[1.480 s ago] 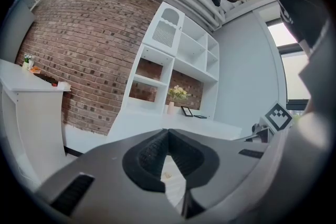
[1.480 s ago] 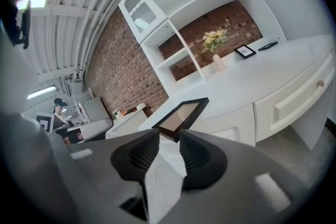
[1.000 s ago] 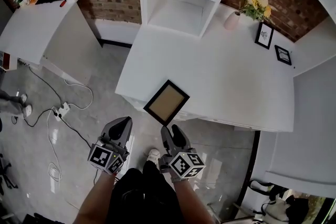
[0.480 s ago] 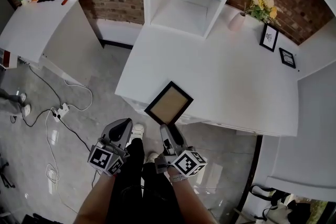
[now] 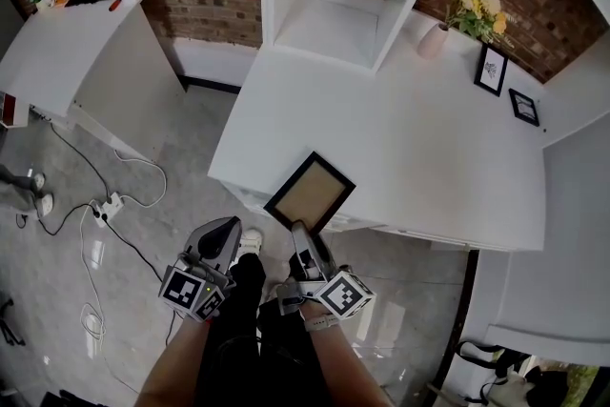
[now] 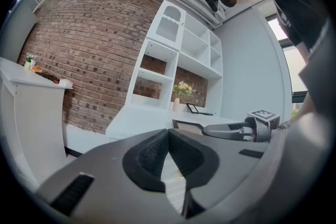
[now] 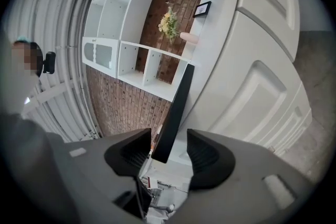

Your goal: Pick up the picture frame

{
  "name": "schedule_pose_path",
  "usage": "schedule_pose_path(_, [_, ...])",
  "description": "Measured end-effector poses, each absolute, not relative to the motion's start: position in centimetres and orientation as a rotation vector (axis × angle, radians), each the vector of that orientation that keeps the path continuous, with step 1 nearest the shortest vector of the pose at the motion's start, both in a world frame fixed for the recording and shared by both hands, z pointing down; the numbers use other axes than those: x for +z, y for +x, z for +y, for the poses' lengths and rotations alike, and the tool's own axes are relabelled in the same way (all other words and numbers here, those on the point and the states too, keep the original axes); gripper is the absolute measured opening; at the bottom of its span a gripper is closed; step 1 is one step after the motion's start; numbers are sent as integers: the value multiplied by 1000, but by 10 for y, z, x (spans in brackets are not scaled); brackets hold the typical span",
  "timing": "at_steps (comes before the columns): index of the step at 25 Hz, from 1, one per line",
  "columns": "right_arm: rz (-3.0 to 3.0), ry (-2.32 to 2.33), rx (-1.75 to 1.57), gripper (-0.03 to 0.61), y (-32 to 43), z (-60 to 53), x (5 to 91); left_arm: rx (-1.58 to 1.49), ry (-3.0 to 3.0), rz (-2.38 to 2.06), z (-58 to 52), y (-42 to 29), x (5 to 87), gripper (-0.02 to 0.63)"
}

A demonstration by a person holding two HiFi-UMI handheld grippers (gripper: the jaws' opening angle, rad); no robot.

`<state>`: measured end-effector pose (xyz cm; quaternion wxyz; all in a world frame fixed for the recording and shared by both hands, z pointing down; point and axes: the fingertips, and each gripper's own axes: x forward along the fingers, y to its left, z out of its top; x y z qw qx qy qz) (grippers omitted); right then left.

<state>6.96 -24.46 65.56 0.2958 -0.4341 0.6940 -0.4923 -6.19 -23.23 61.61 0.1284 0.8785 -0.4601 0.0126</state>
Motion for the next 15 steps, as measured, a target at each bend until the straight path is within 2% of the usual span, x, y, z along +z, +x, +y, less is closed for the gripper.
schedule_pose_path(8, [1829,-1111,-1312,134,66,-250,647,36,2550,-1337,-233,-69,615,-3])
schedule_pose_path(15, [1805,-1075,-1308,95,67,-258,642,43,2548,-1329,-238,-69,617,-3])
